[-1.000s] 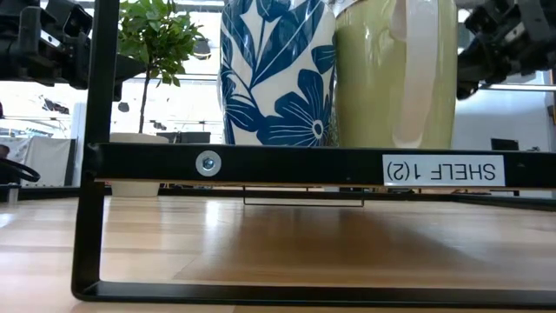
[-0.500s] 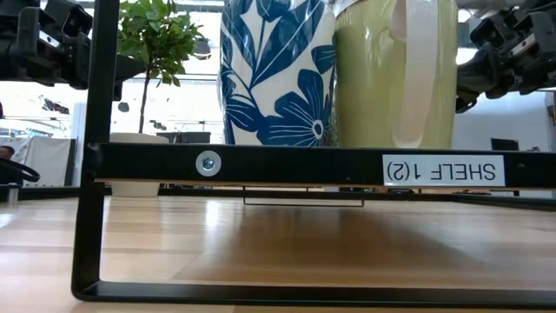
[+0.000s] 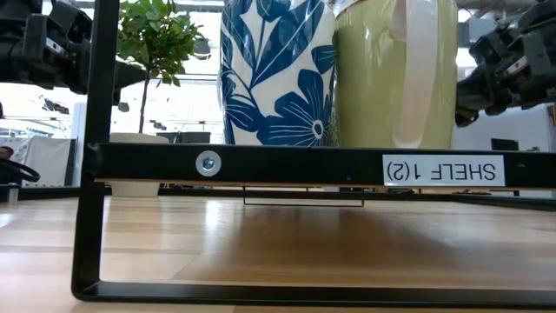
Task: Place coffee mugs
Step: Return to Home Position
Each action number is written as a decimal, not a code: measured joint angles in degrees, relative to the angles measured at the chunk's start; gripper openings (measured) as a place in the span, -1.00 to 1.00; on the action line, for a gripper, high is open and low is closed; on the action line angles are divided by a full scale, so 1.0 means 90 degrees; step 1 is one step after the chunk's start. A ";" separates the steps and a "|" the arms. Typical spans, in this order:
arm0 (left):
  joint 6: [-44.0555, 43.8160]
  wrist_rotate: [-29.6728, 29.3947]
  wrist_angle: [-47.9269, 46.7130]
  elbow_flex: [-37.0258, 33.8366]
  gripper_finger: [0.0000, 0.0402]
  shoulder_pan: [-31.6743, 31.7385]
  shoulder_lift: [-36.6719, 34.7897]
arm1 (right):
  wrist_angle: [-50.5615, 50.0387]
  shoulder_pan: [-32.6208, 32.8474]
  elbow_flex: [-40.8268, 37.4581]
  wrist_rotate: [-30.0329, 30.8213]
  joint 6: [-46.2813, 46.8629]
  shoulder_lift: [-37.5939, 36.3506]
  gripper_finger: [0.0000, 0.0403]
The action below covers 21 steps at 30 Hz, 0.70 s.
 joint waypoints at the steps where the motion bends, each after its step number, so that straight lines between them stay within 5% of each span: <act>1: -0.0008 -0.0035 -0.0080 0.0000 -1.00 0.0001 0.0000 | -0.0109 0.0000 0.0000 0.0132 0.0112 -0.0004 -0.86; 21: 0.0116 -0.0030 -0.0162 -0.0005 -1.00 0.0000 -0.0010 | -0.0745 0.0035 -0.0005 0.0271 0.0512 -0.0401 -0.70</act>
